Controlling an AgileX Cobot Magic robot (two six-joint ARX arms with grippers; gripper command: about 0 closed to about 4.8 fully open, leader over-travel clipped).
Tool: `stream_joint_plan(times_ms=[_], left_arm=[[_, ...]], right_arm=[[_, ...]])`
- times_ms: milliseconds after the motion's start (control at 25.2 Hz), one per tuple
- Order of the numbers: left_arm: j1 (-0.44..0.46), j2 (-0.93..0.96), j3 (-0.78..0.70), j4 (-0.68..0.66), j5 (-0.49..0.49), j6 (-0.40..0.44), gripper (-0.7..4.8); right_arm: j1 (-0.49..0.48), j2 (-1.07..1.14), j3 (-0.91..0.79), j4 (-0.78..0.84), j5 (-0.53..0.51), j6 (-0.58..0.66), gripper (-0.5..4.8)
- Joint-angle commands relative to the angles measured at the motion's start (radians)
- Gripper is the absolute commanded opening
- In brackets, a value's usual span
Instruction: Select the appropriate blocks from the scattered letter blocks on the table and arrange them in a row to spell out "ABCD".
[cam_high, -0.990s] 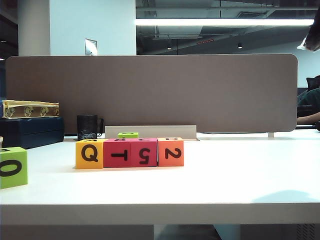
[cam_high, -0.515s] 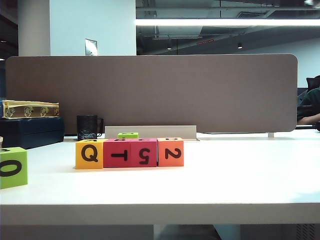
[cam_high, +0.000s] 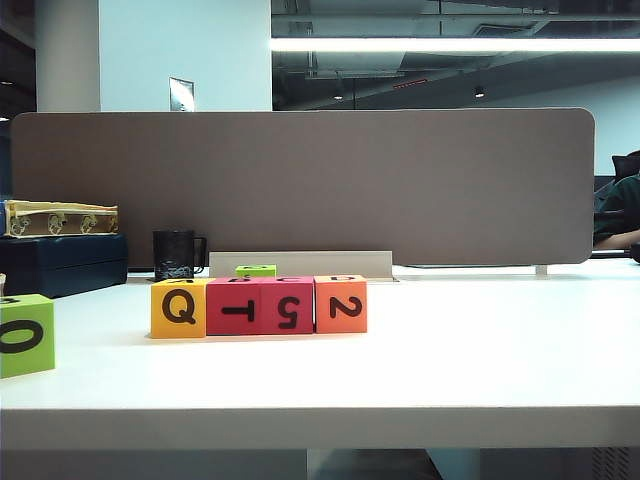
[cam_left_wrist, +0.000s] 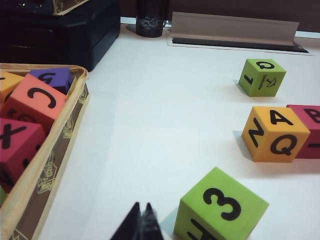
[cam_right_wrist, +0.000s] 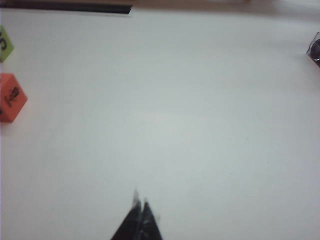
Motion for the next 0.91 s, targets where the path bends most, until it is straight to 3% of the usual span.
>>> stream_joint_plan(times_ms=[40, 317, 555, 911], left_arm=[[0.000, 0.000, 0.001, -0.005, 0.003, -0.002, -0.06], [0.000, 0.000, 0.001, -0.005, 0.003, -0.002, -0.06], [0.000, 0.000, 0.002, -0.005, 0.003, -0.002, -0.06], [0.000, 0.000, 0.002, -0.005, 0.003, -0.002, -0.06]], right_arm=[[-0.008, -0.058, -0.092, 0.103, 0.001, 0.035, -0.01], [-0.011, -0.176, -0.266, 0.140, 0.002, 0.043, -0.01], [-0.036, -0.219, -0.272, 0.156, 0.069, 0.042, -0.01], [-0.091, -0.219, -0.272, 0.154, 0.068, 0.058, -0.01]])
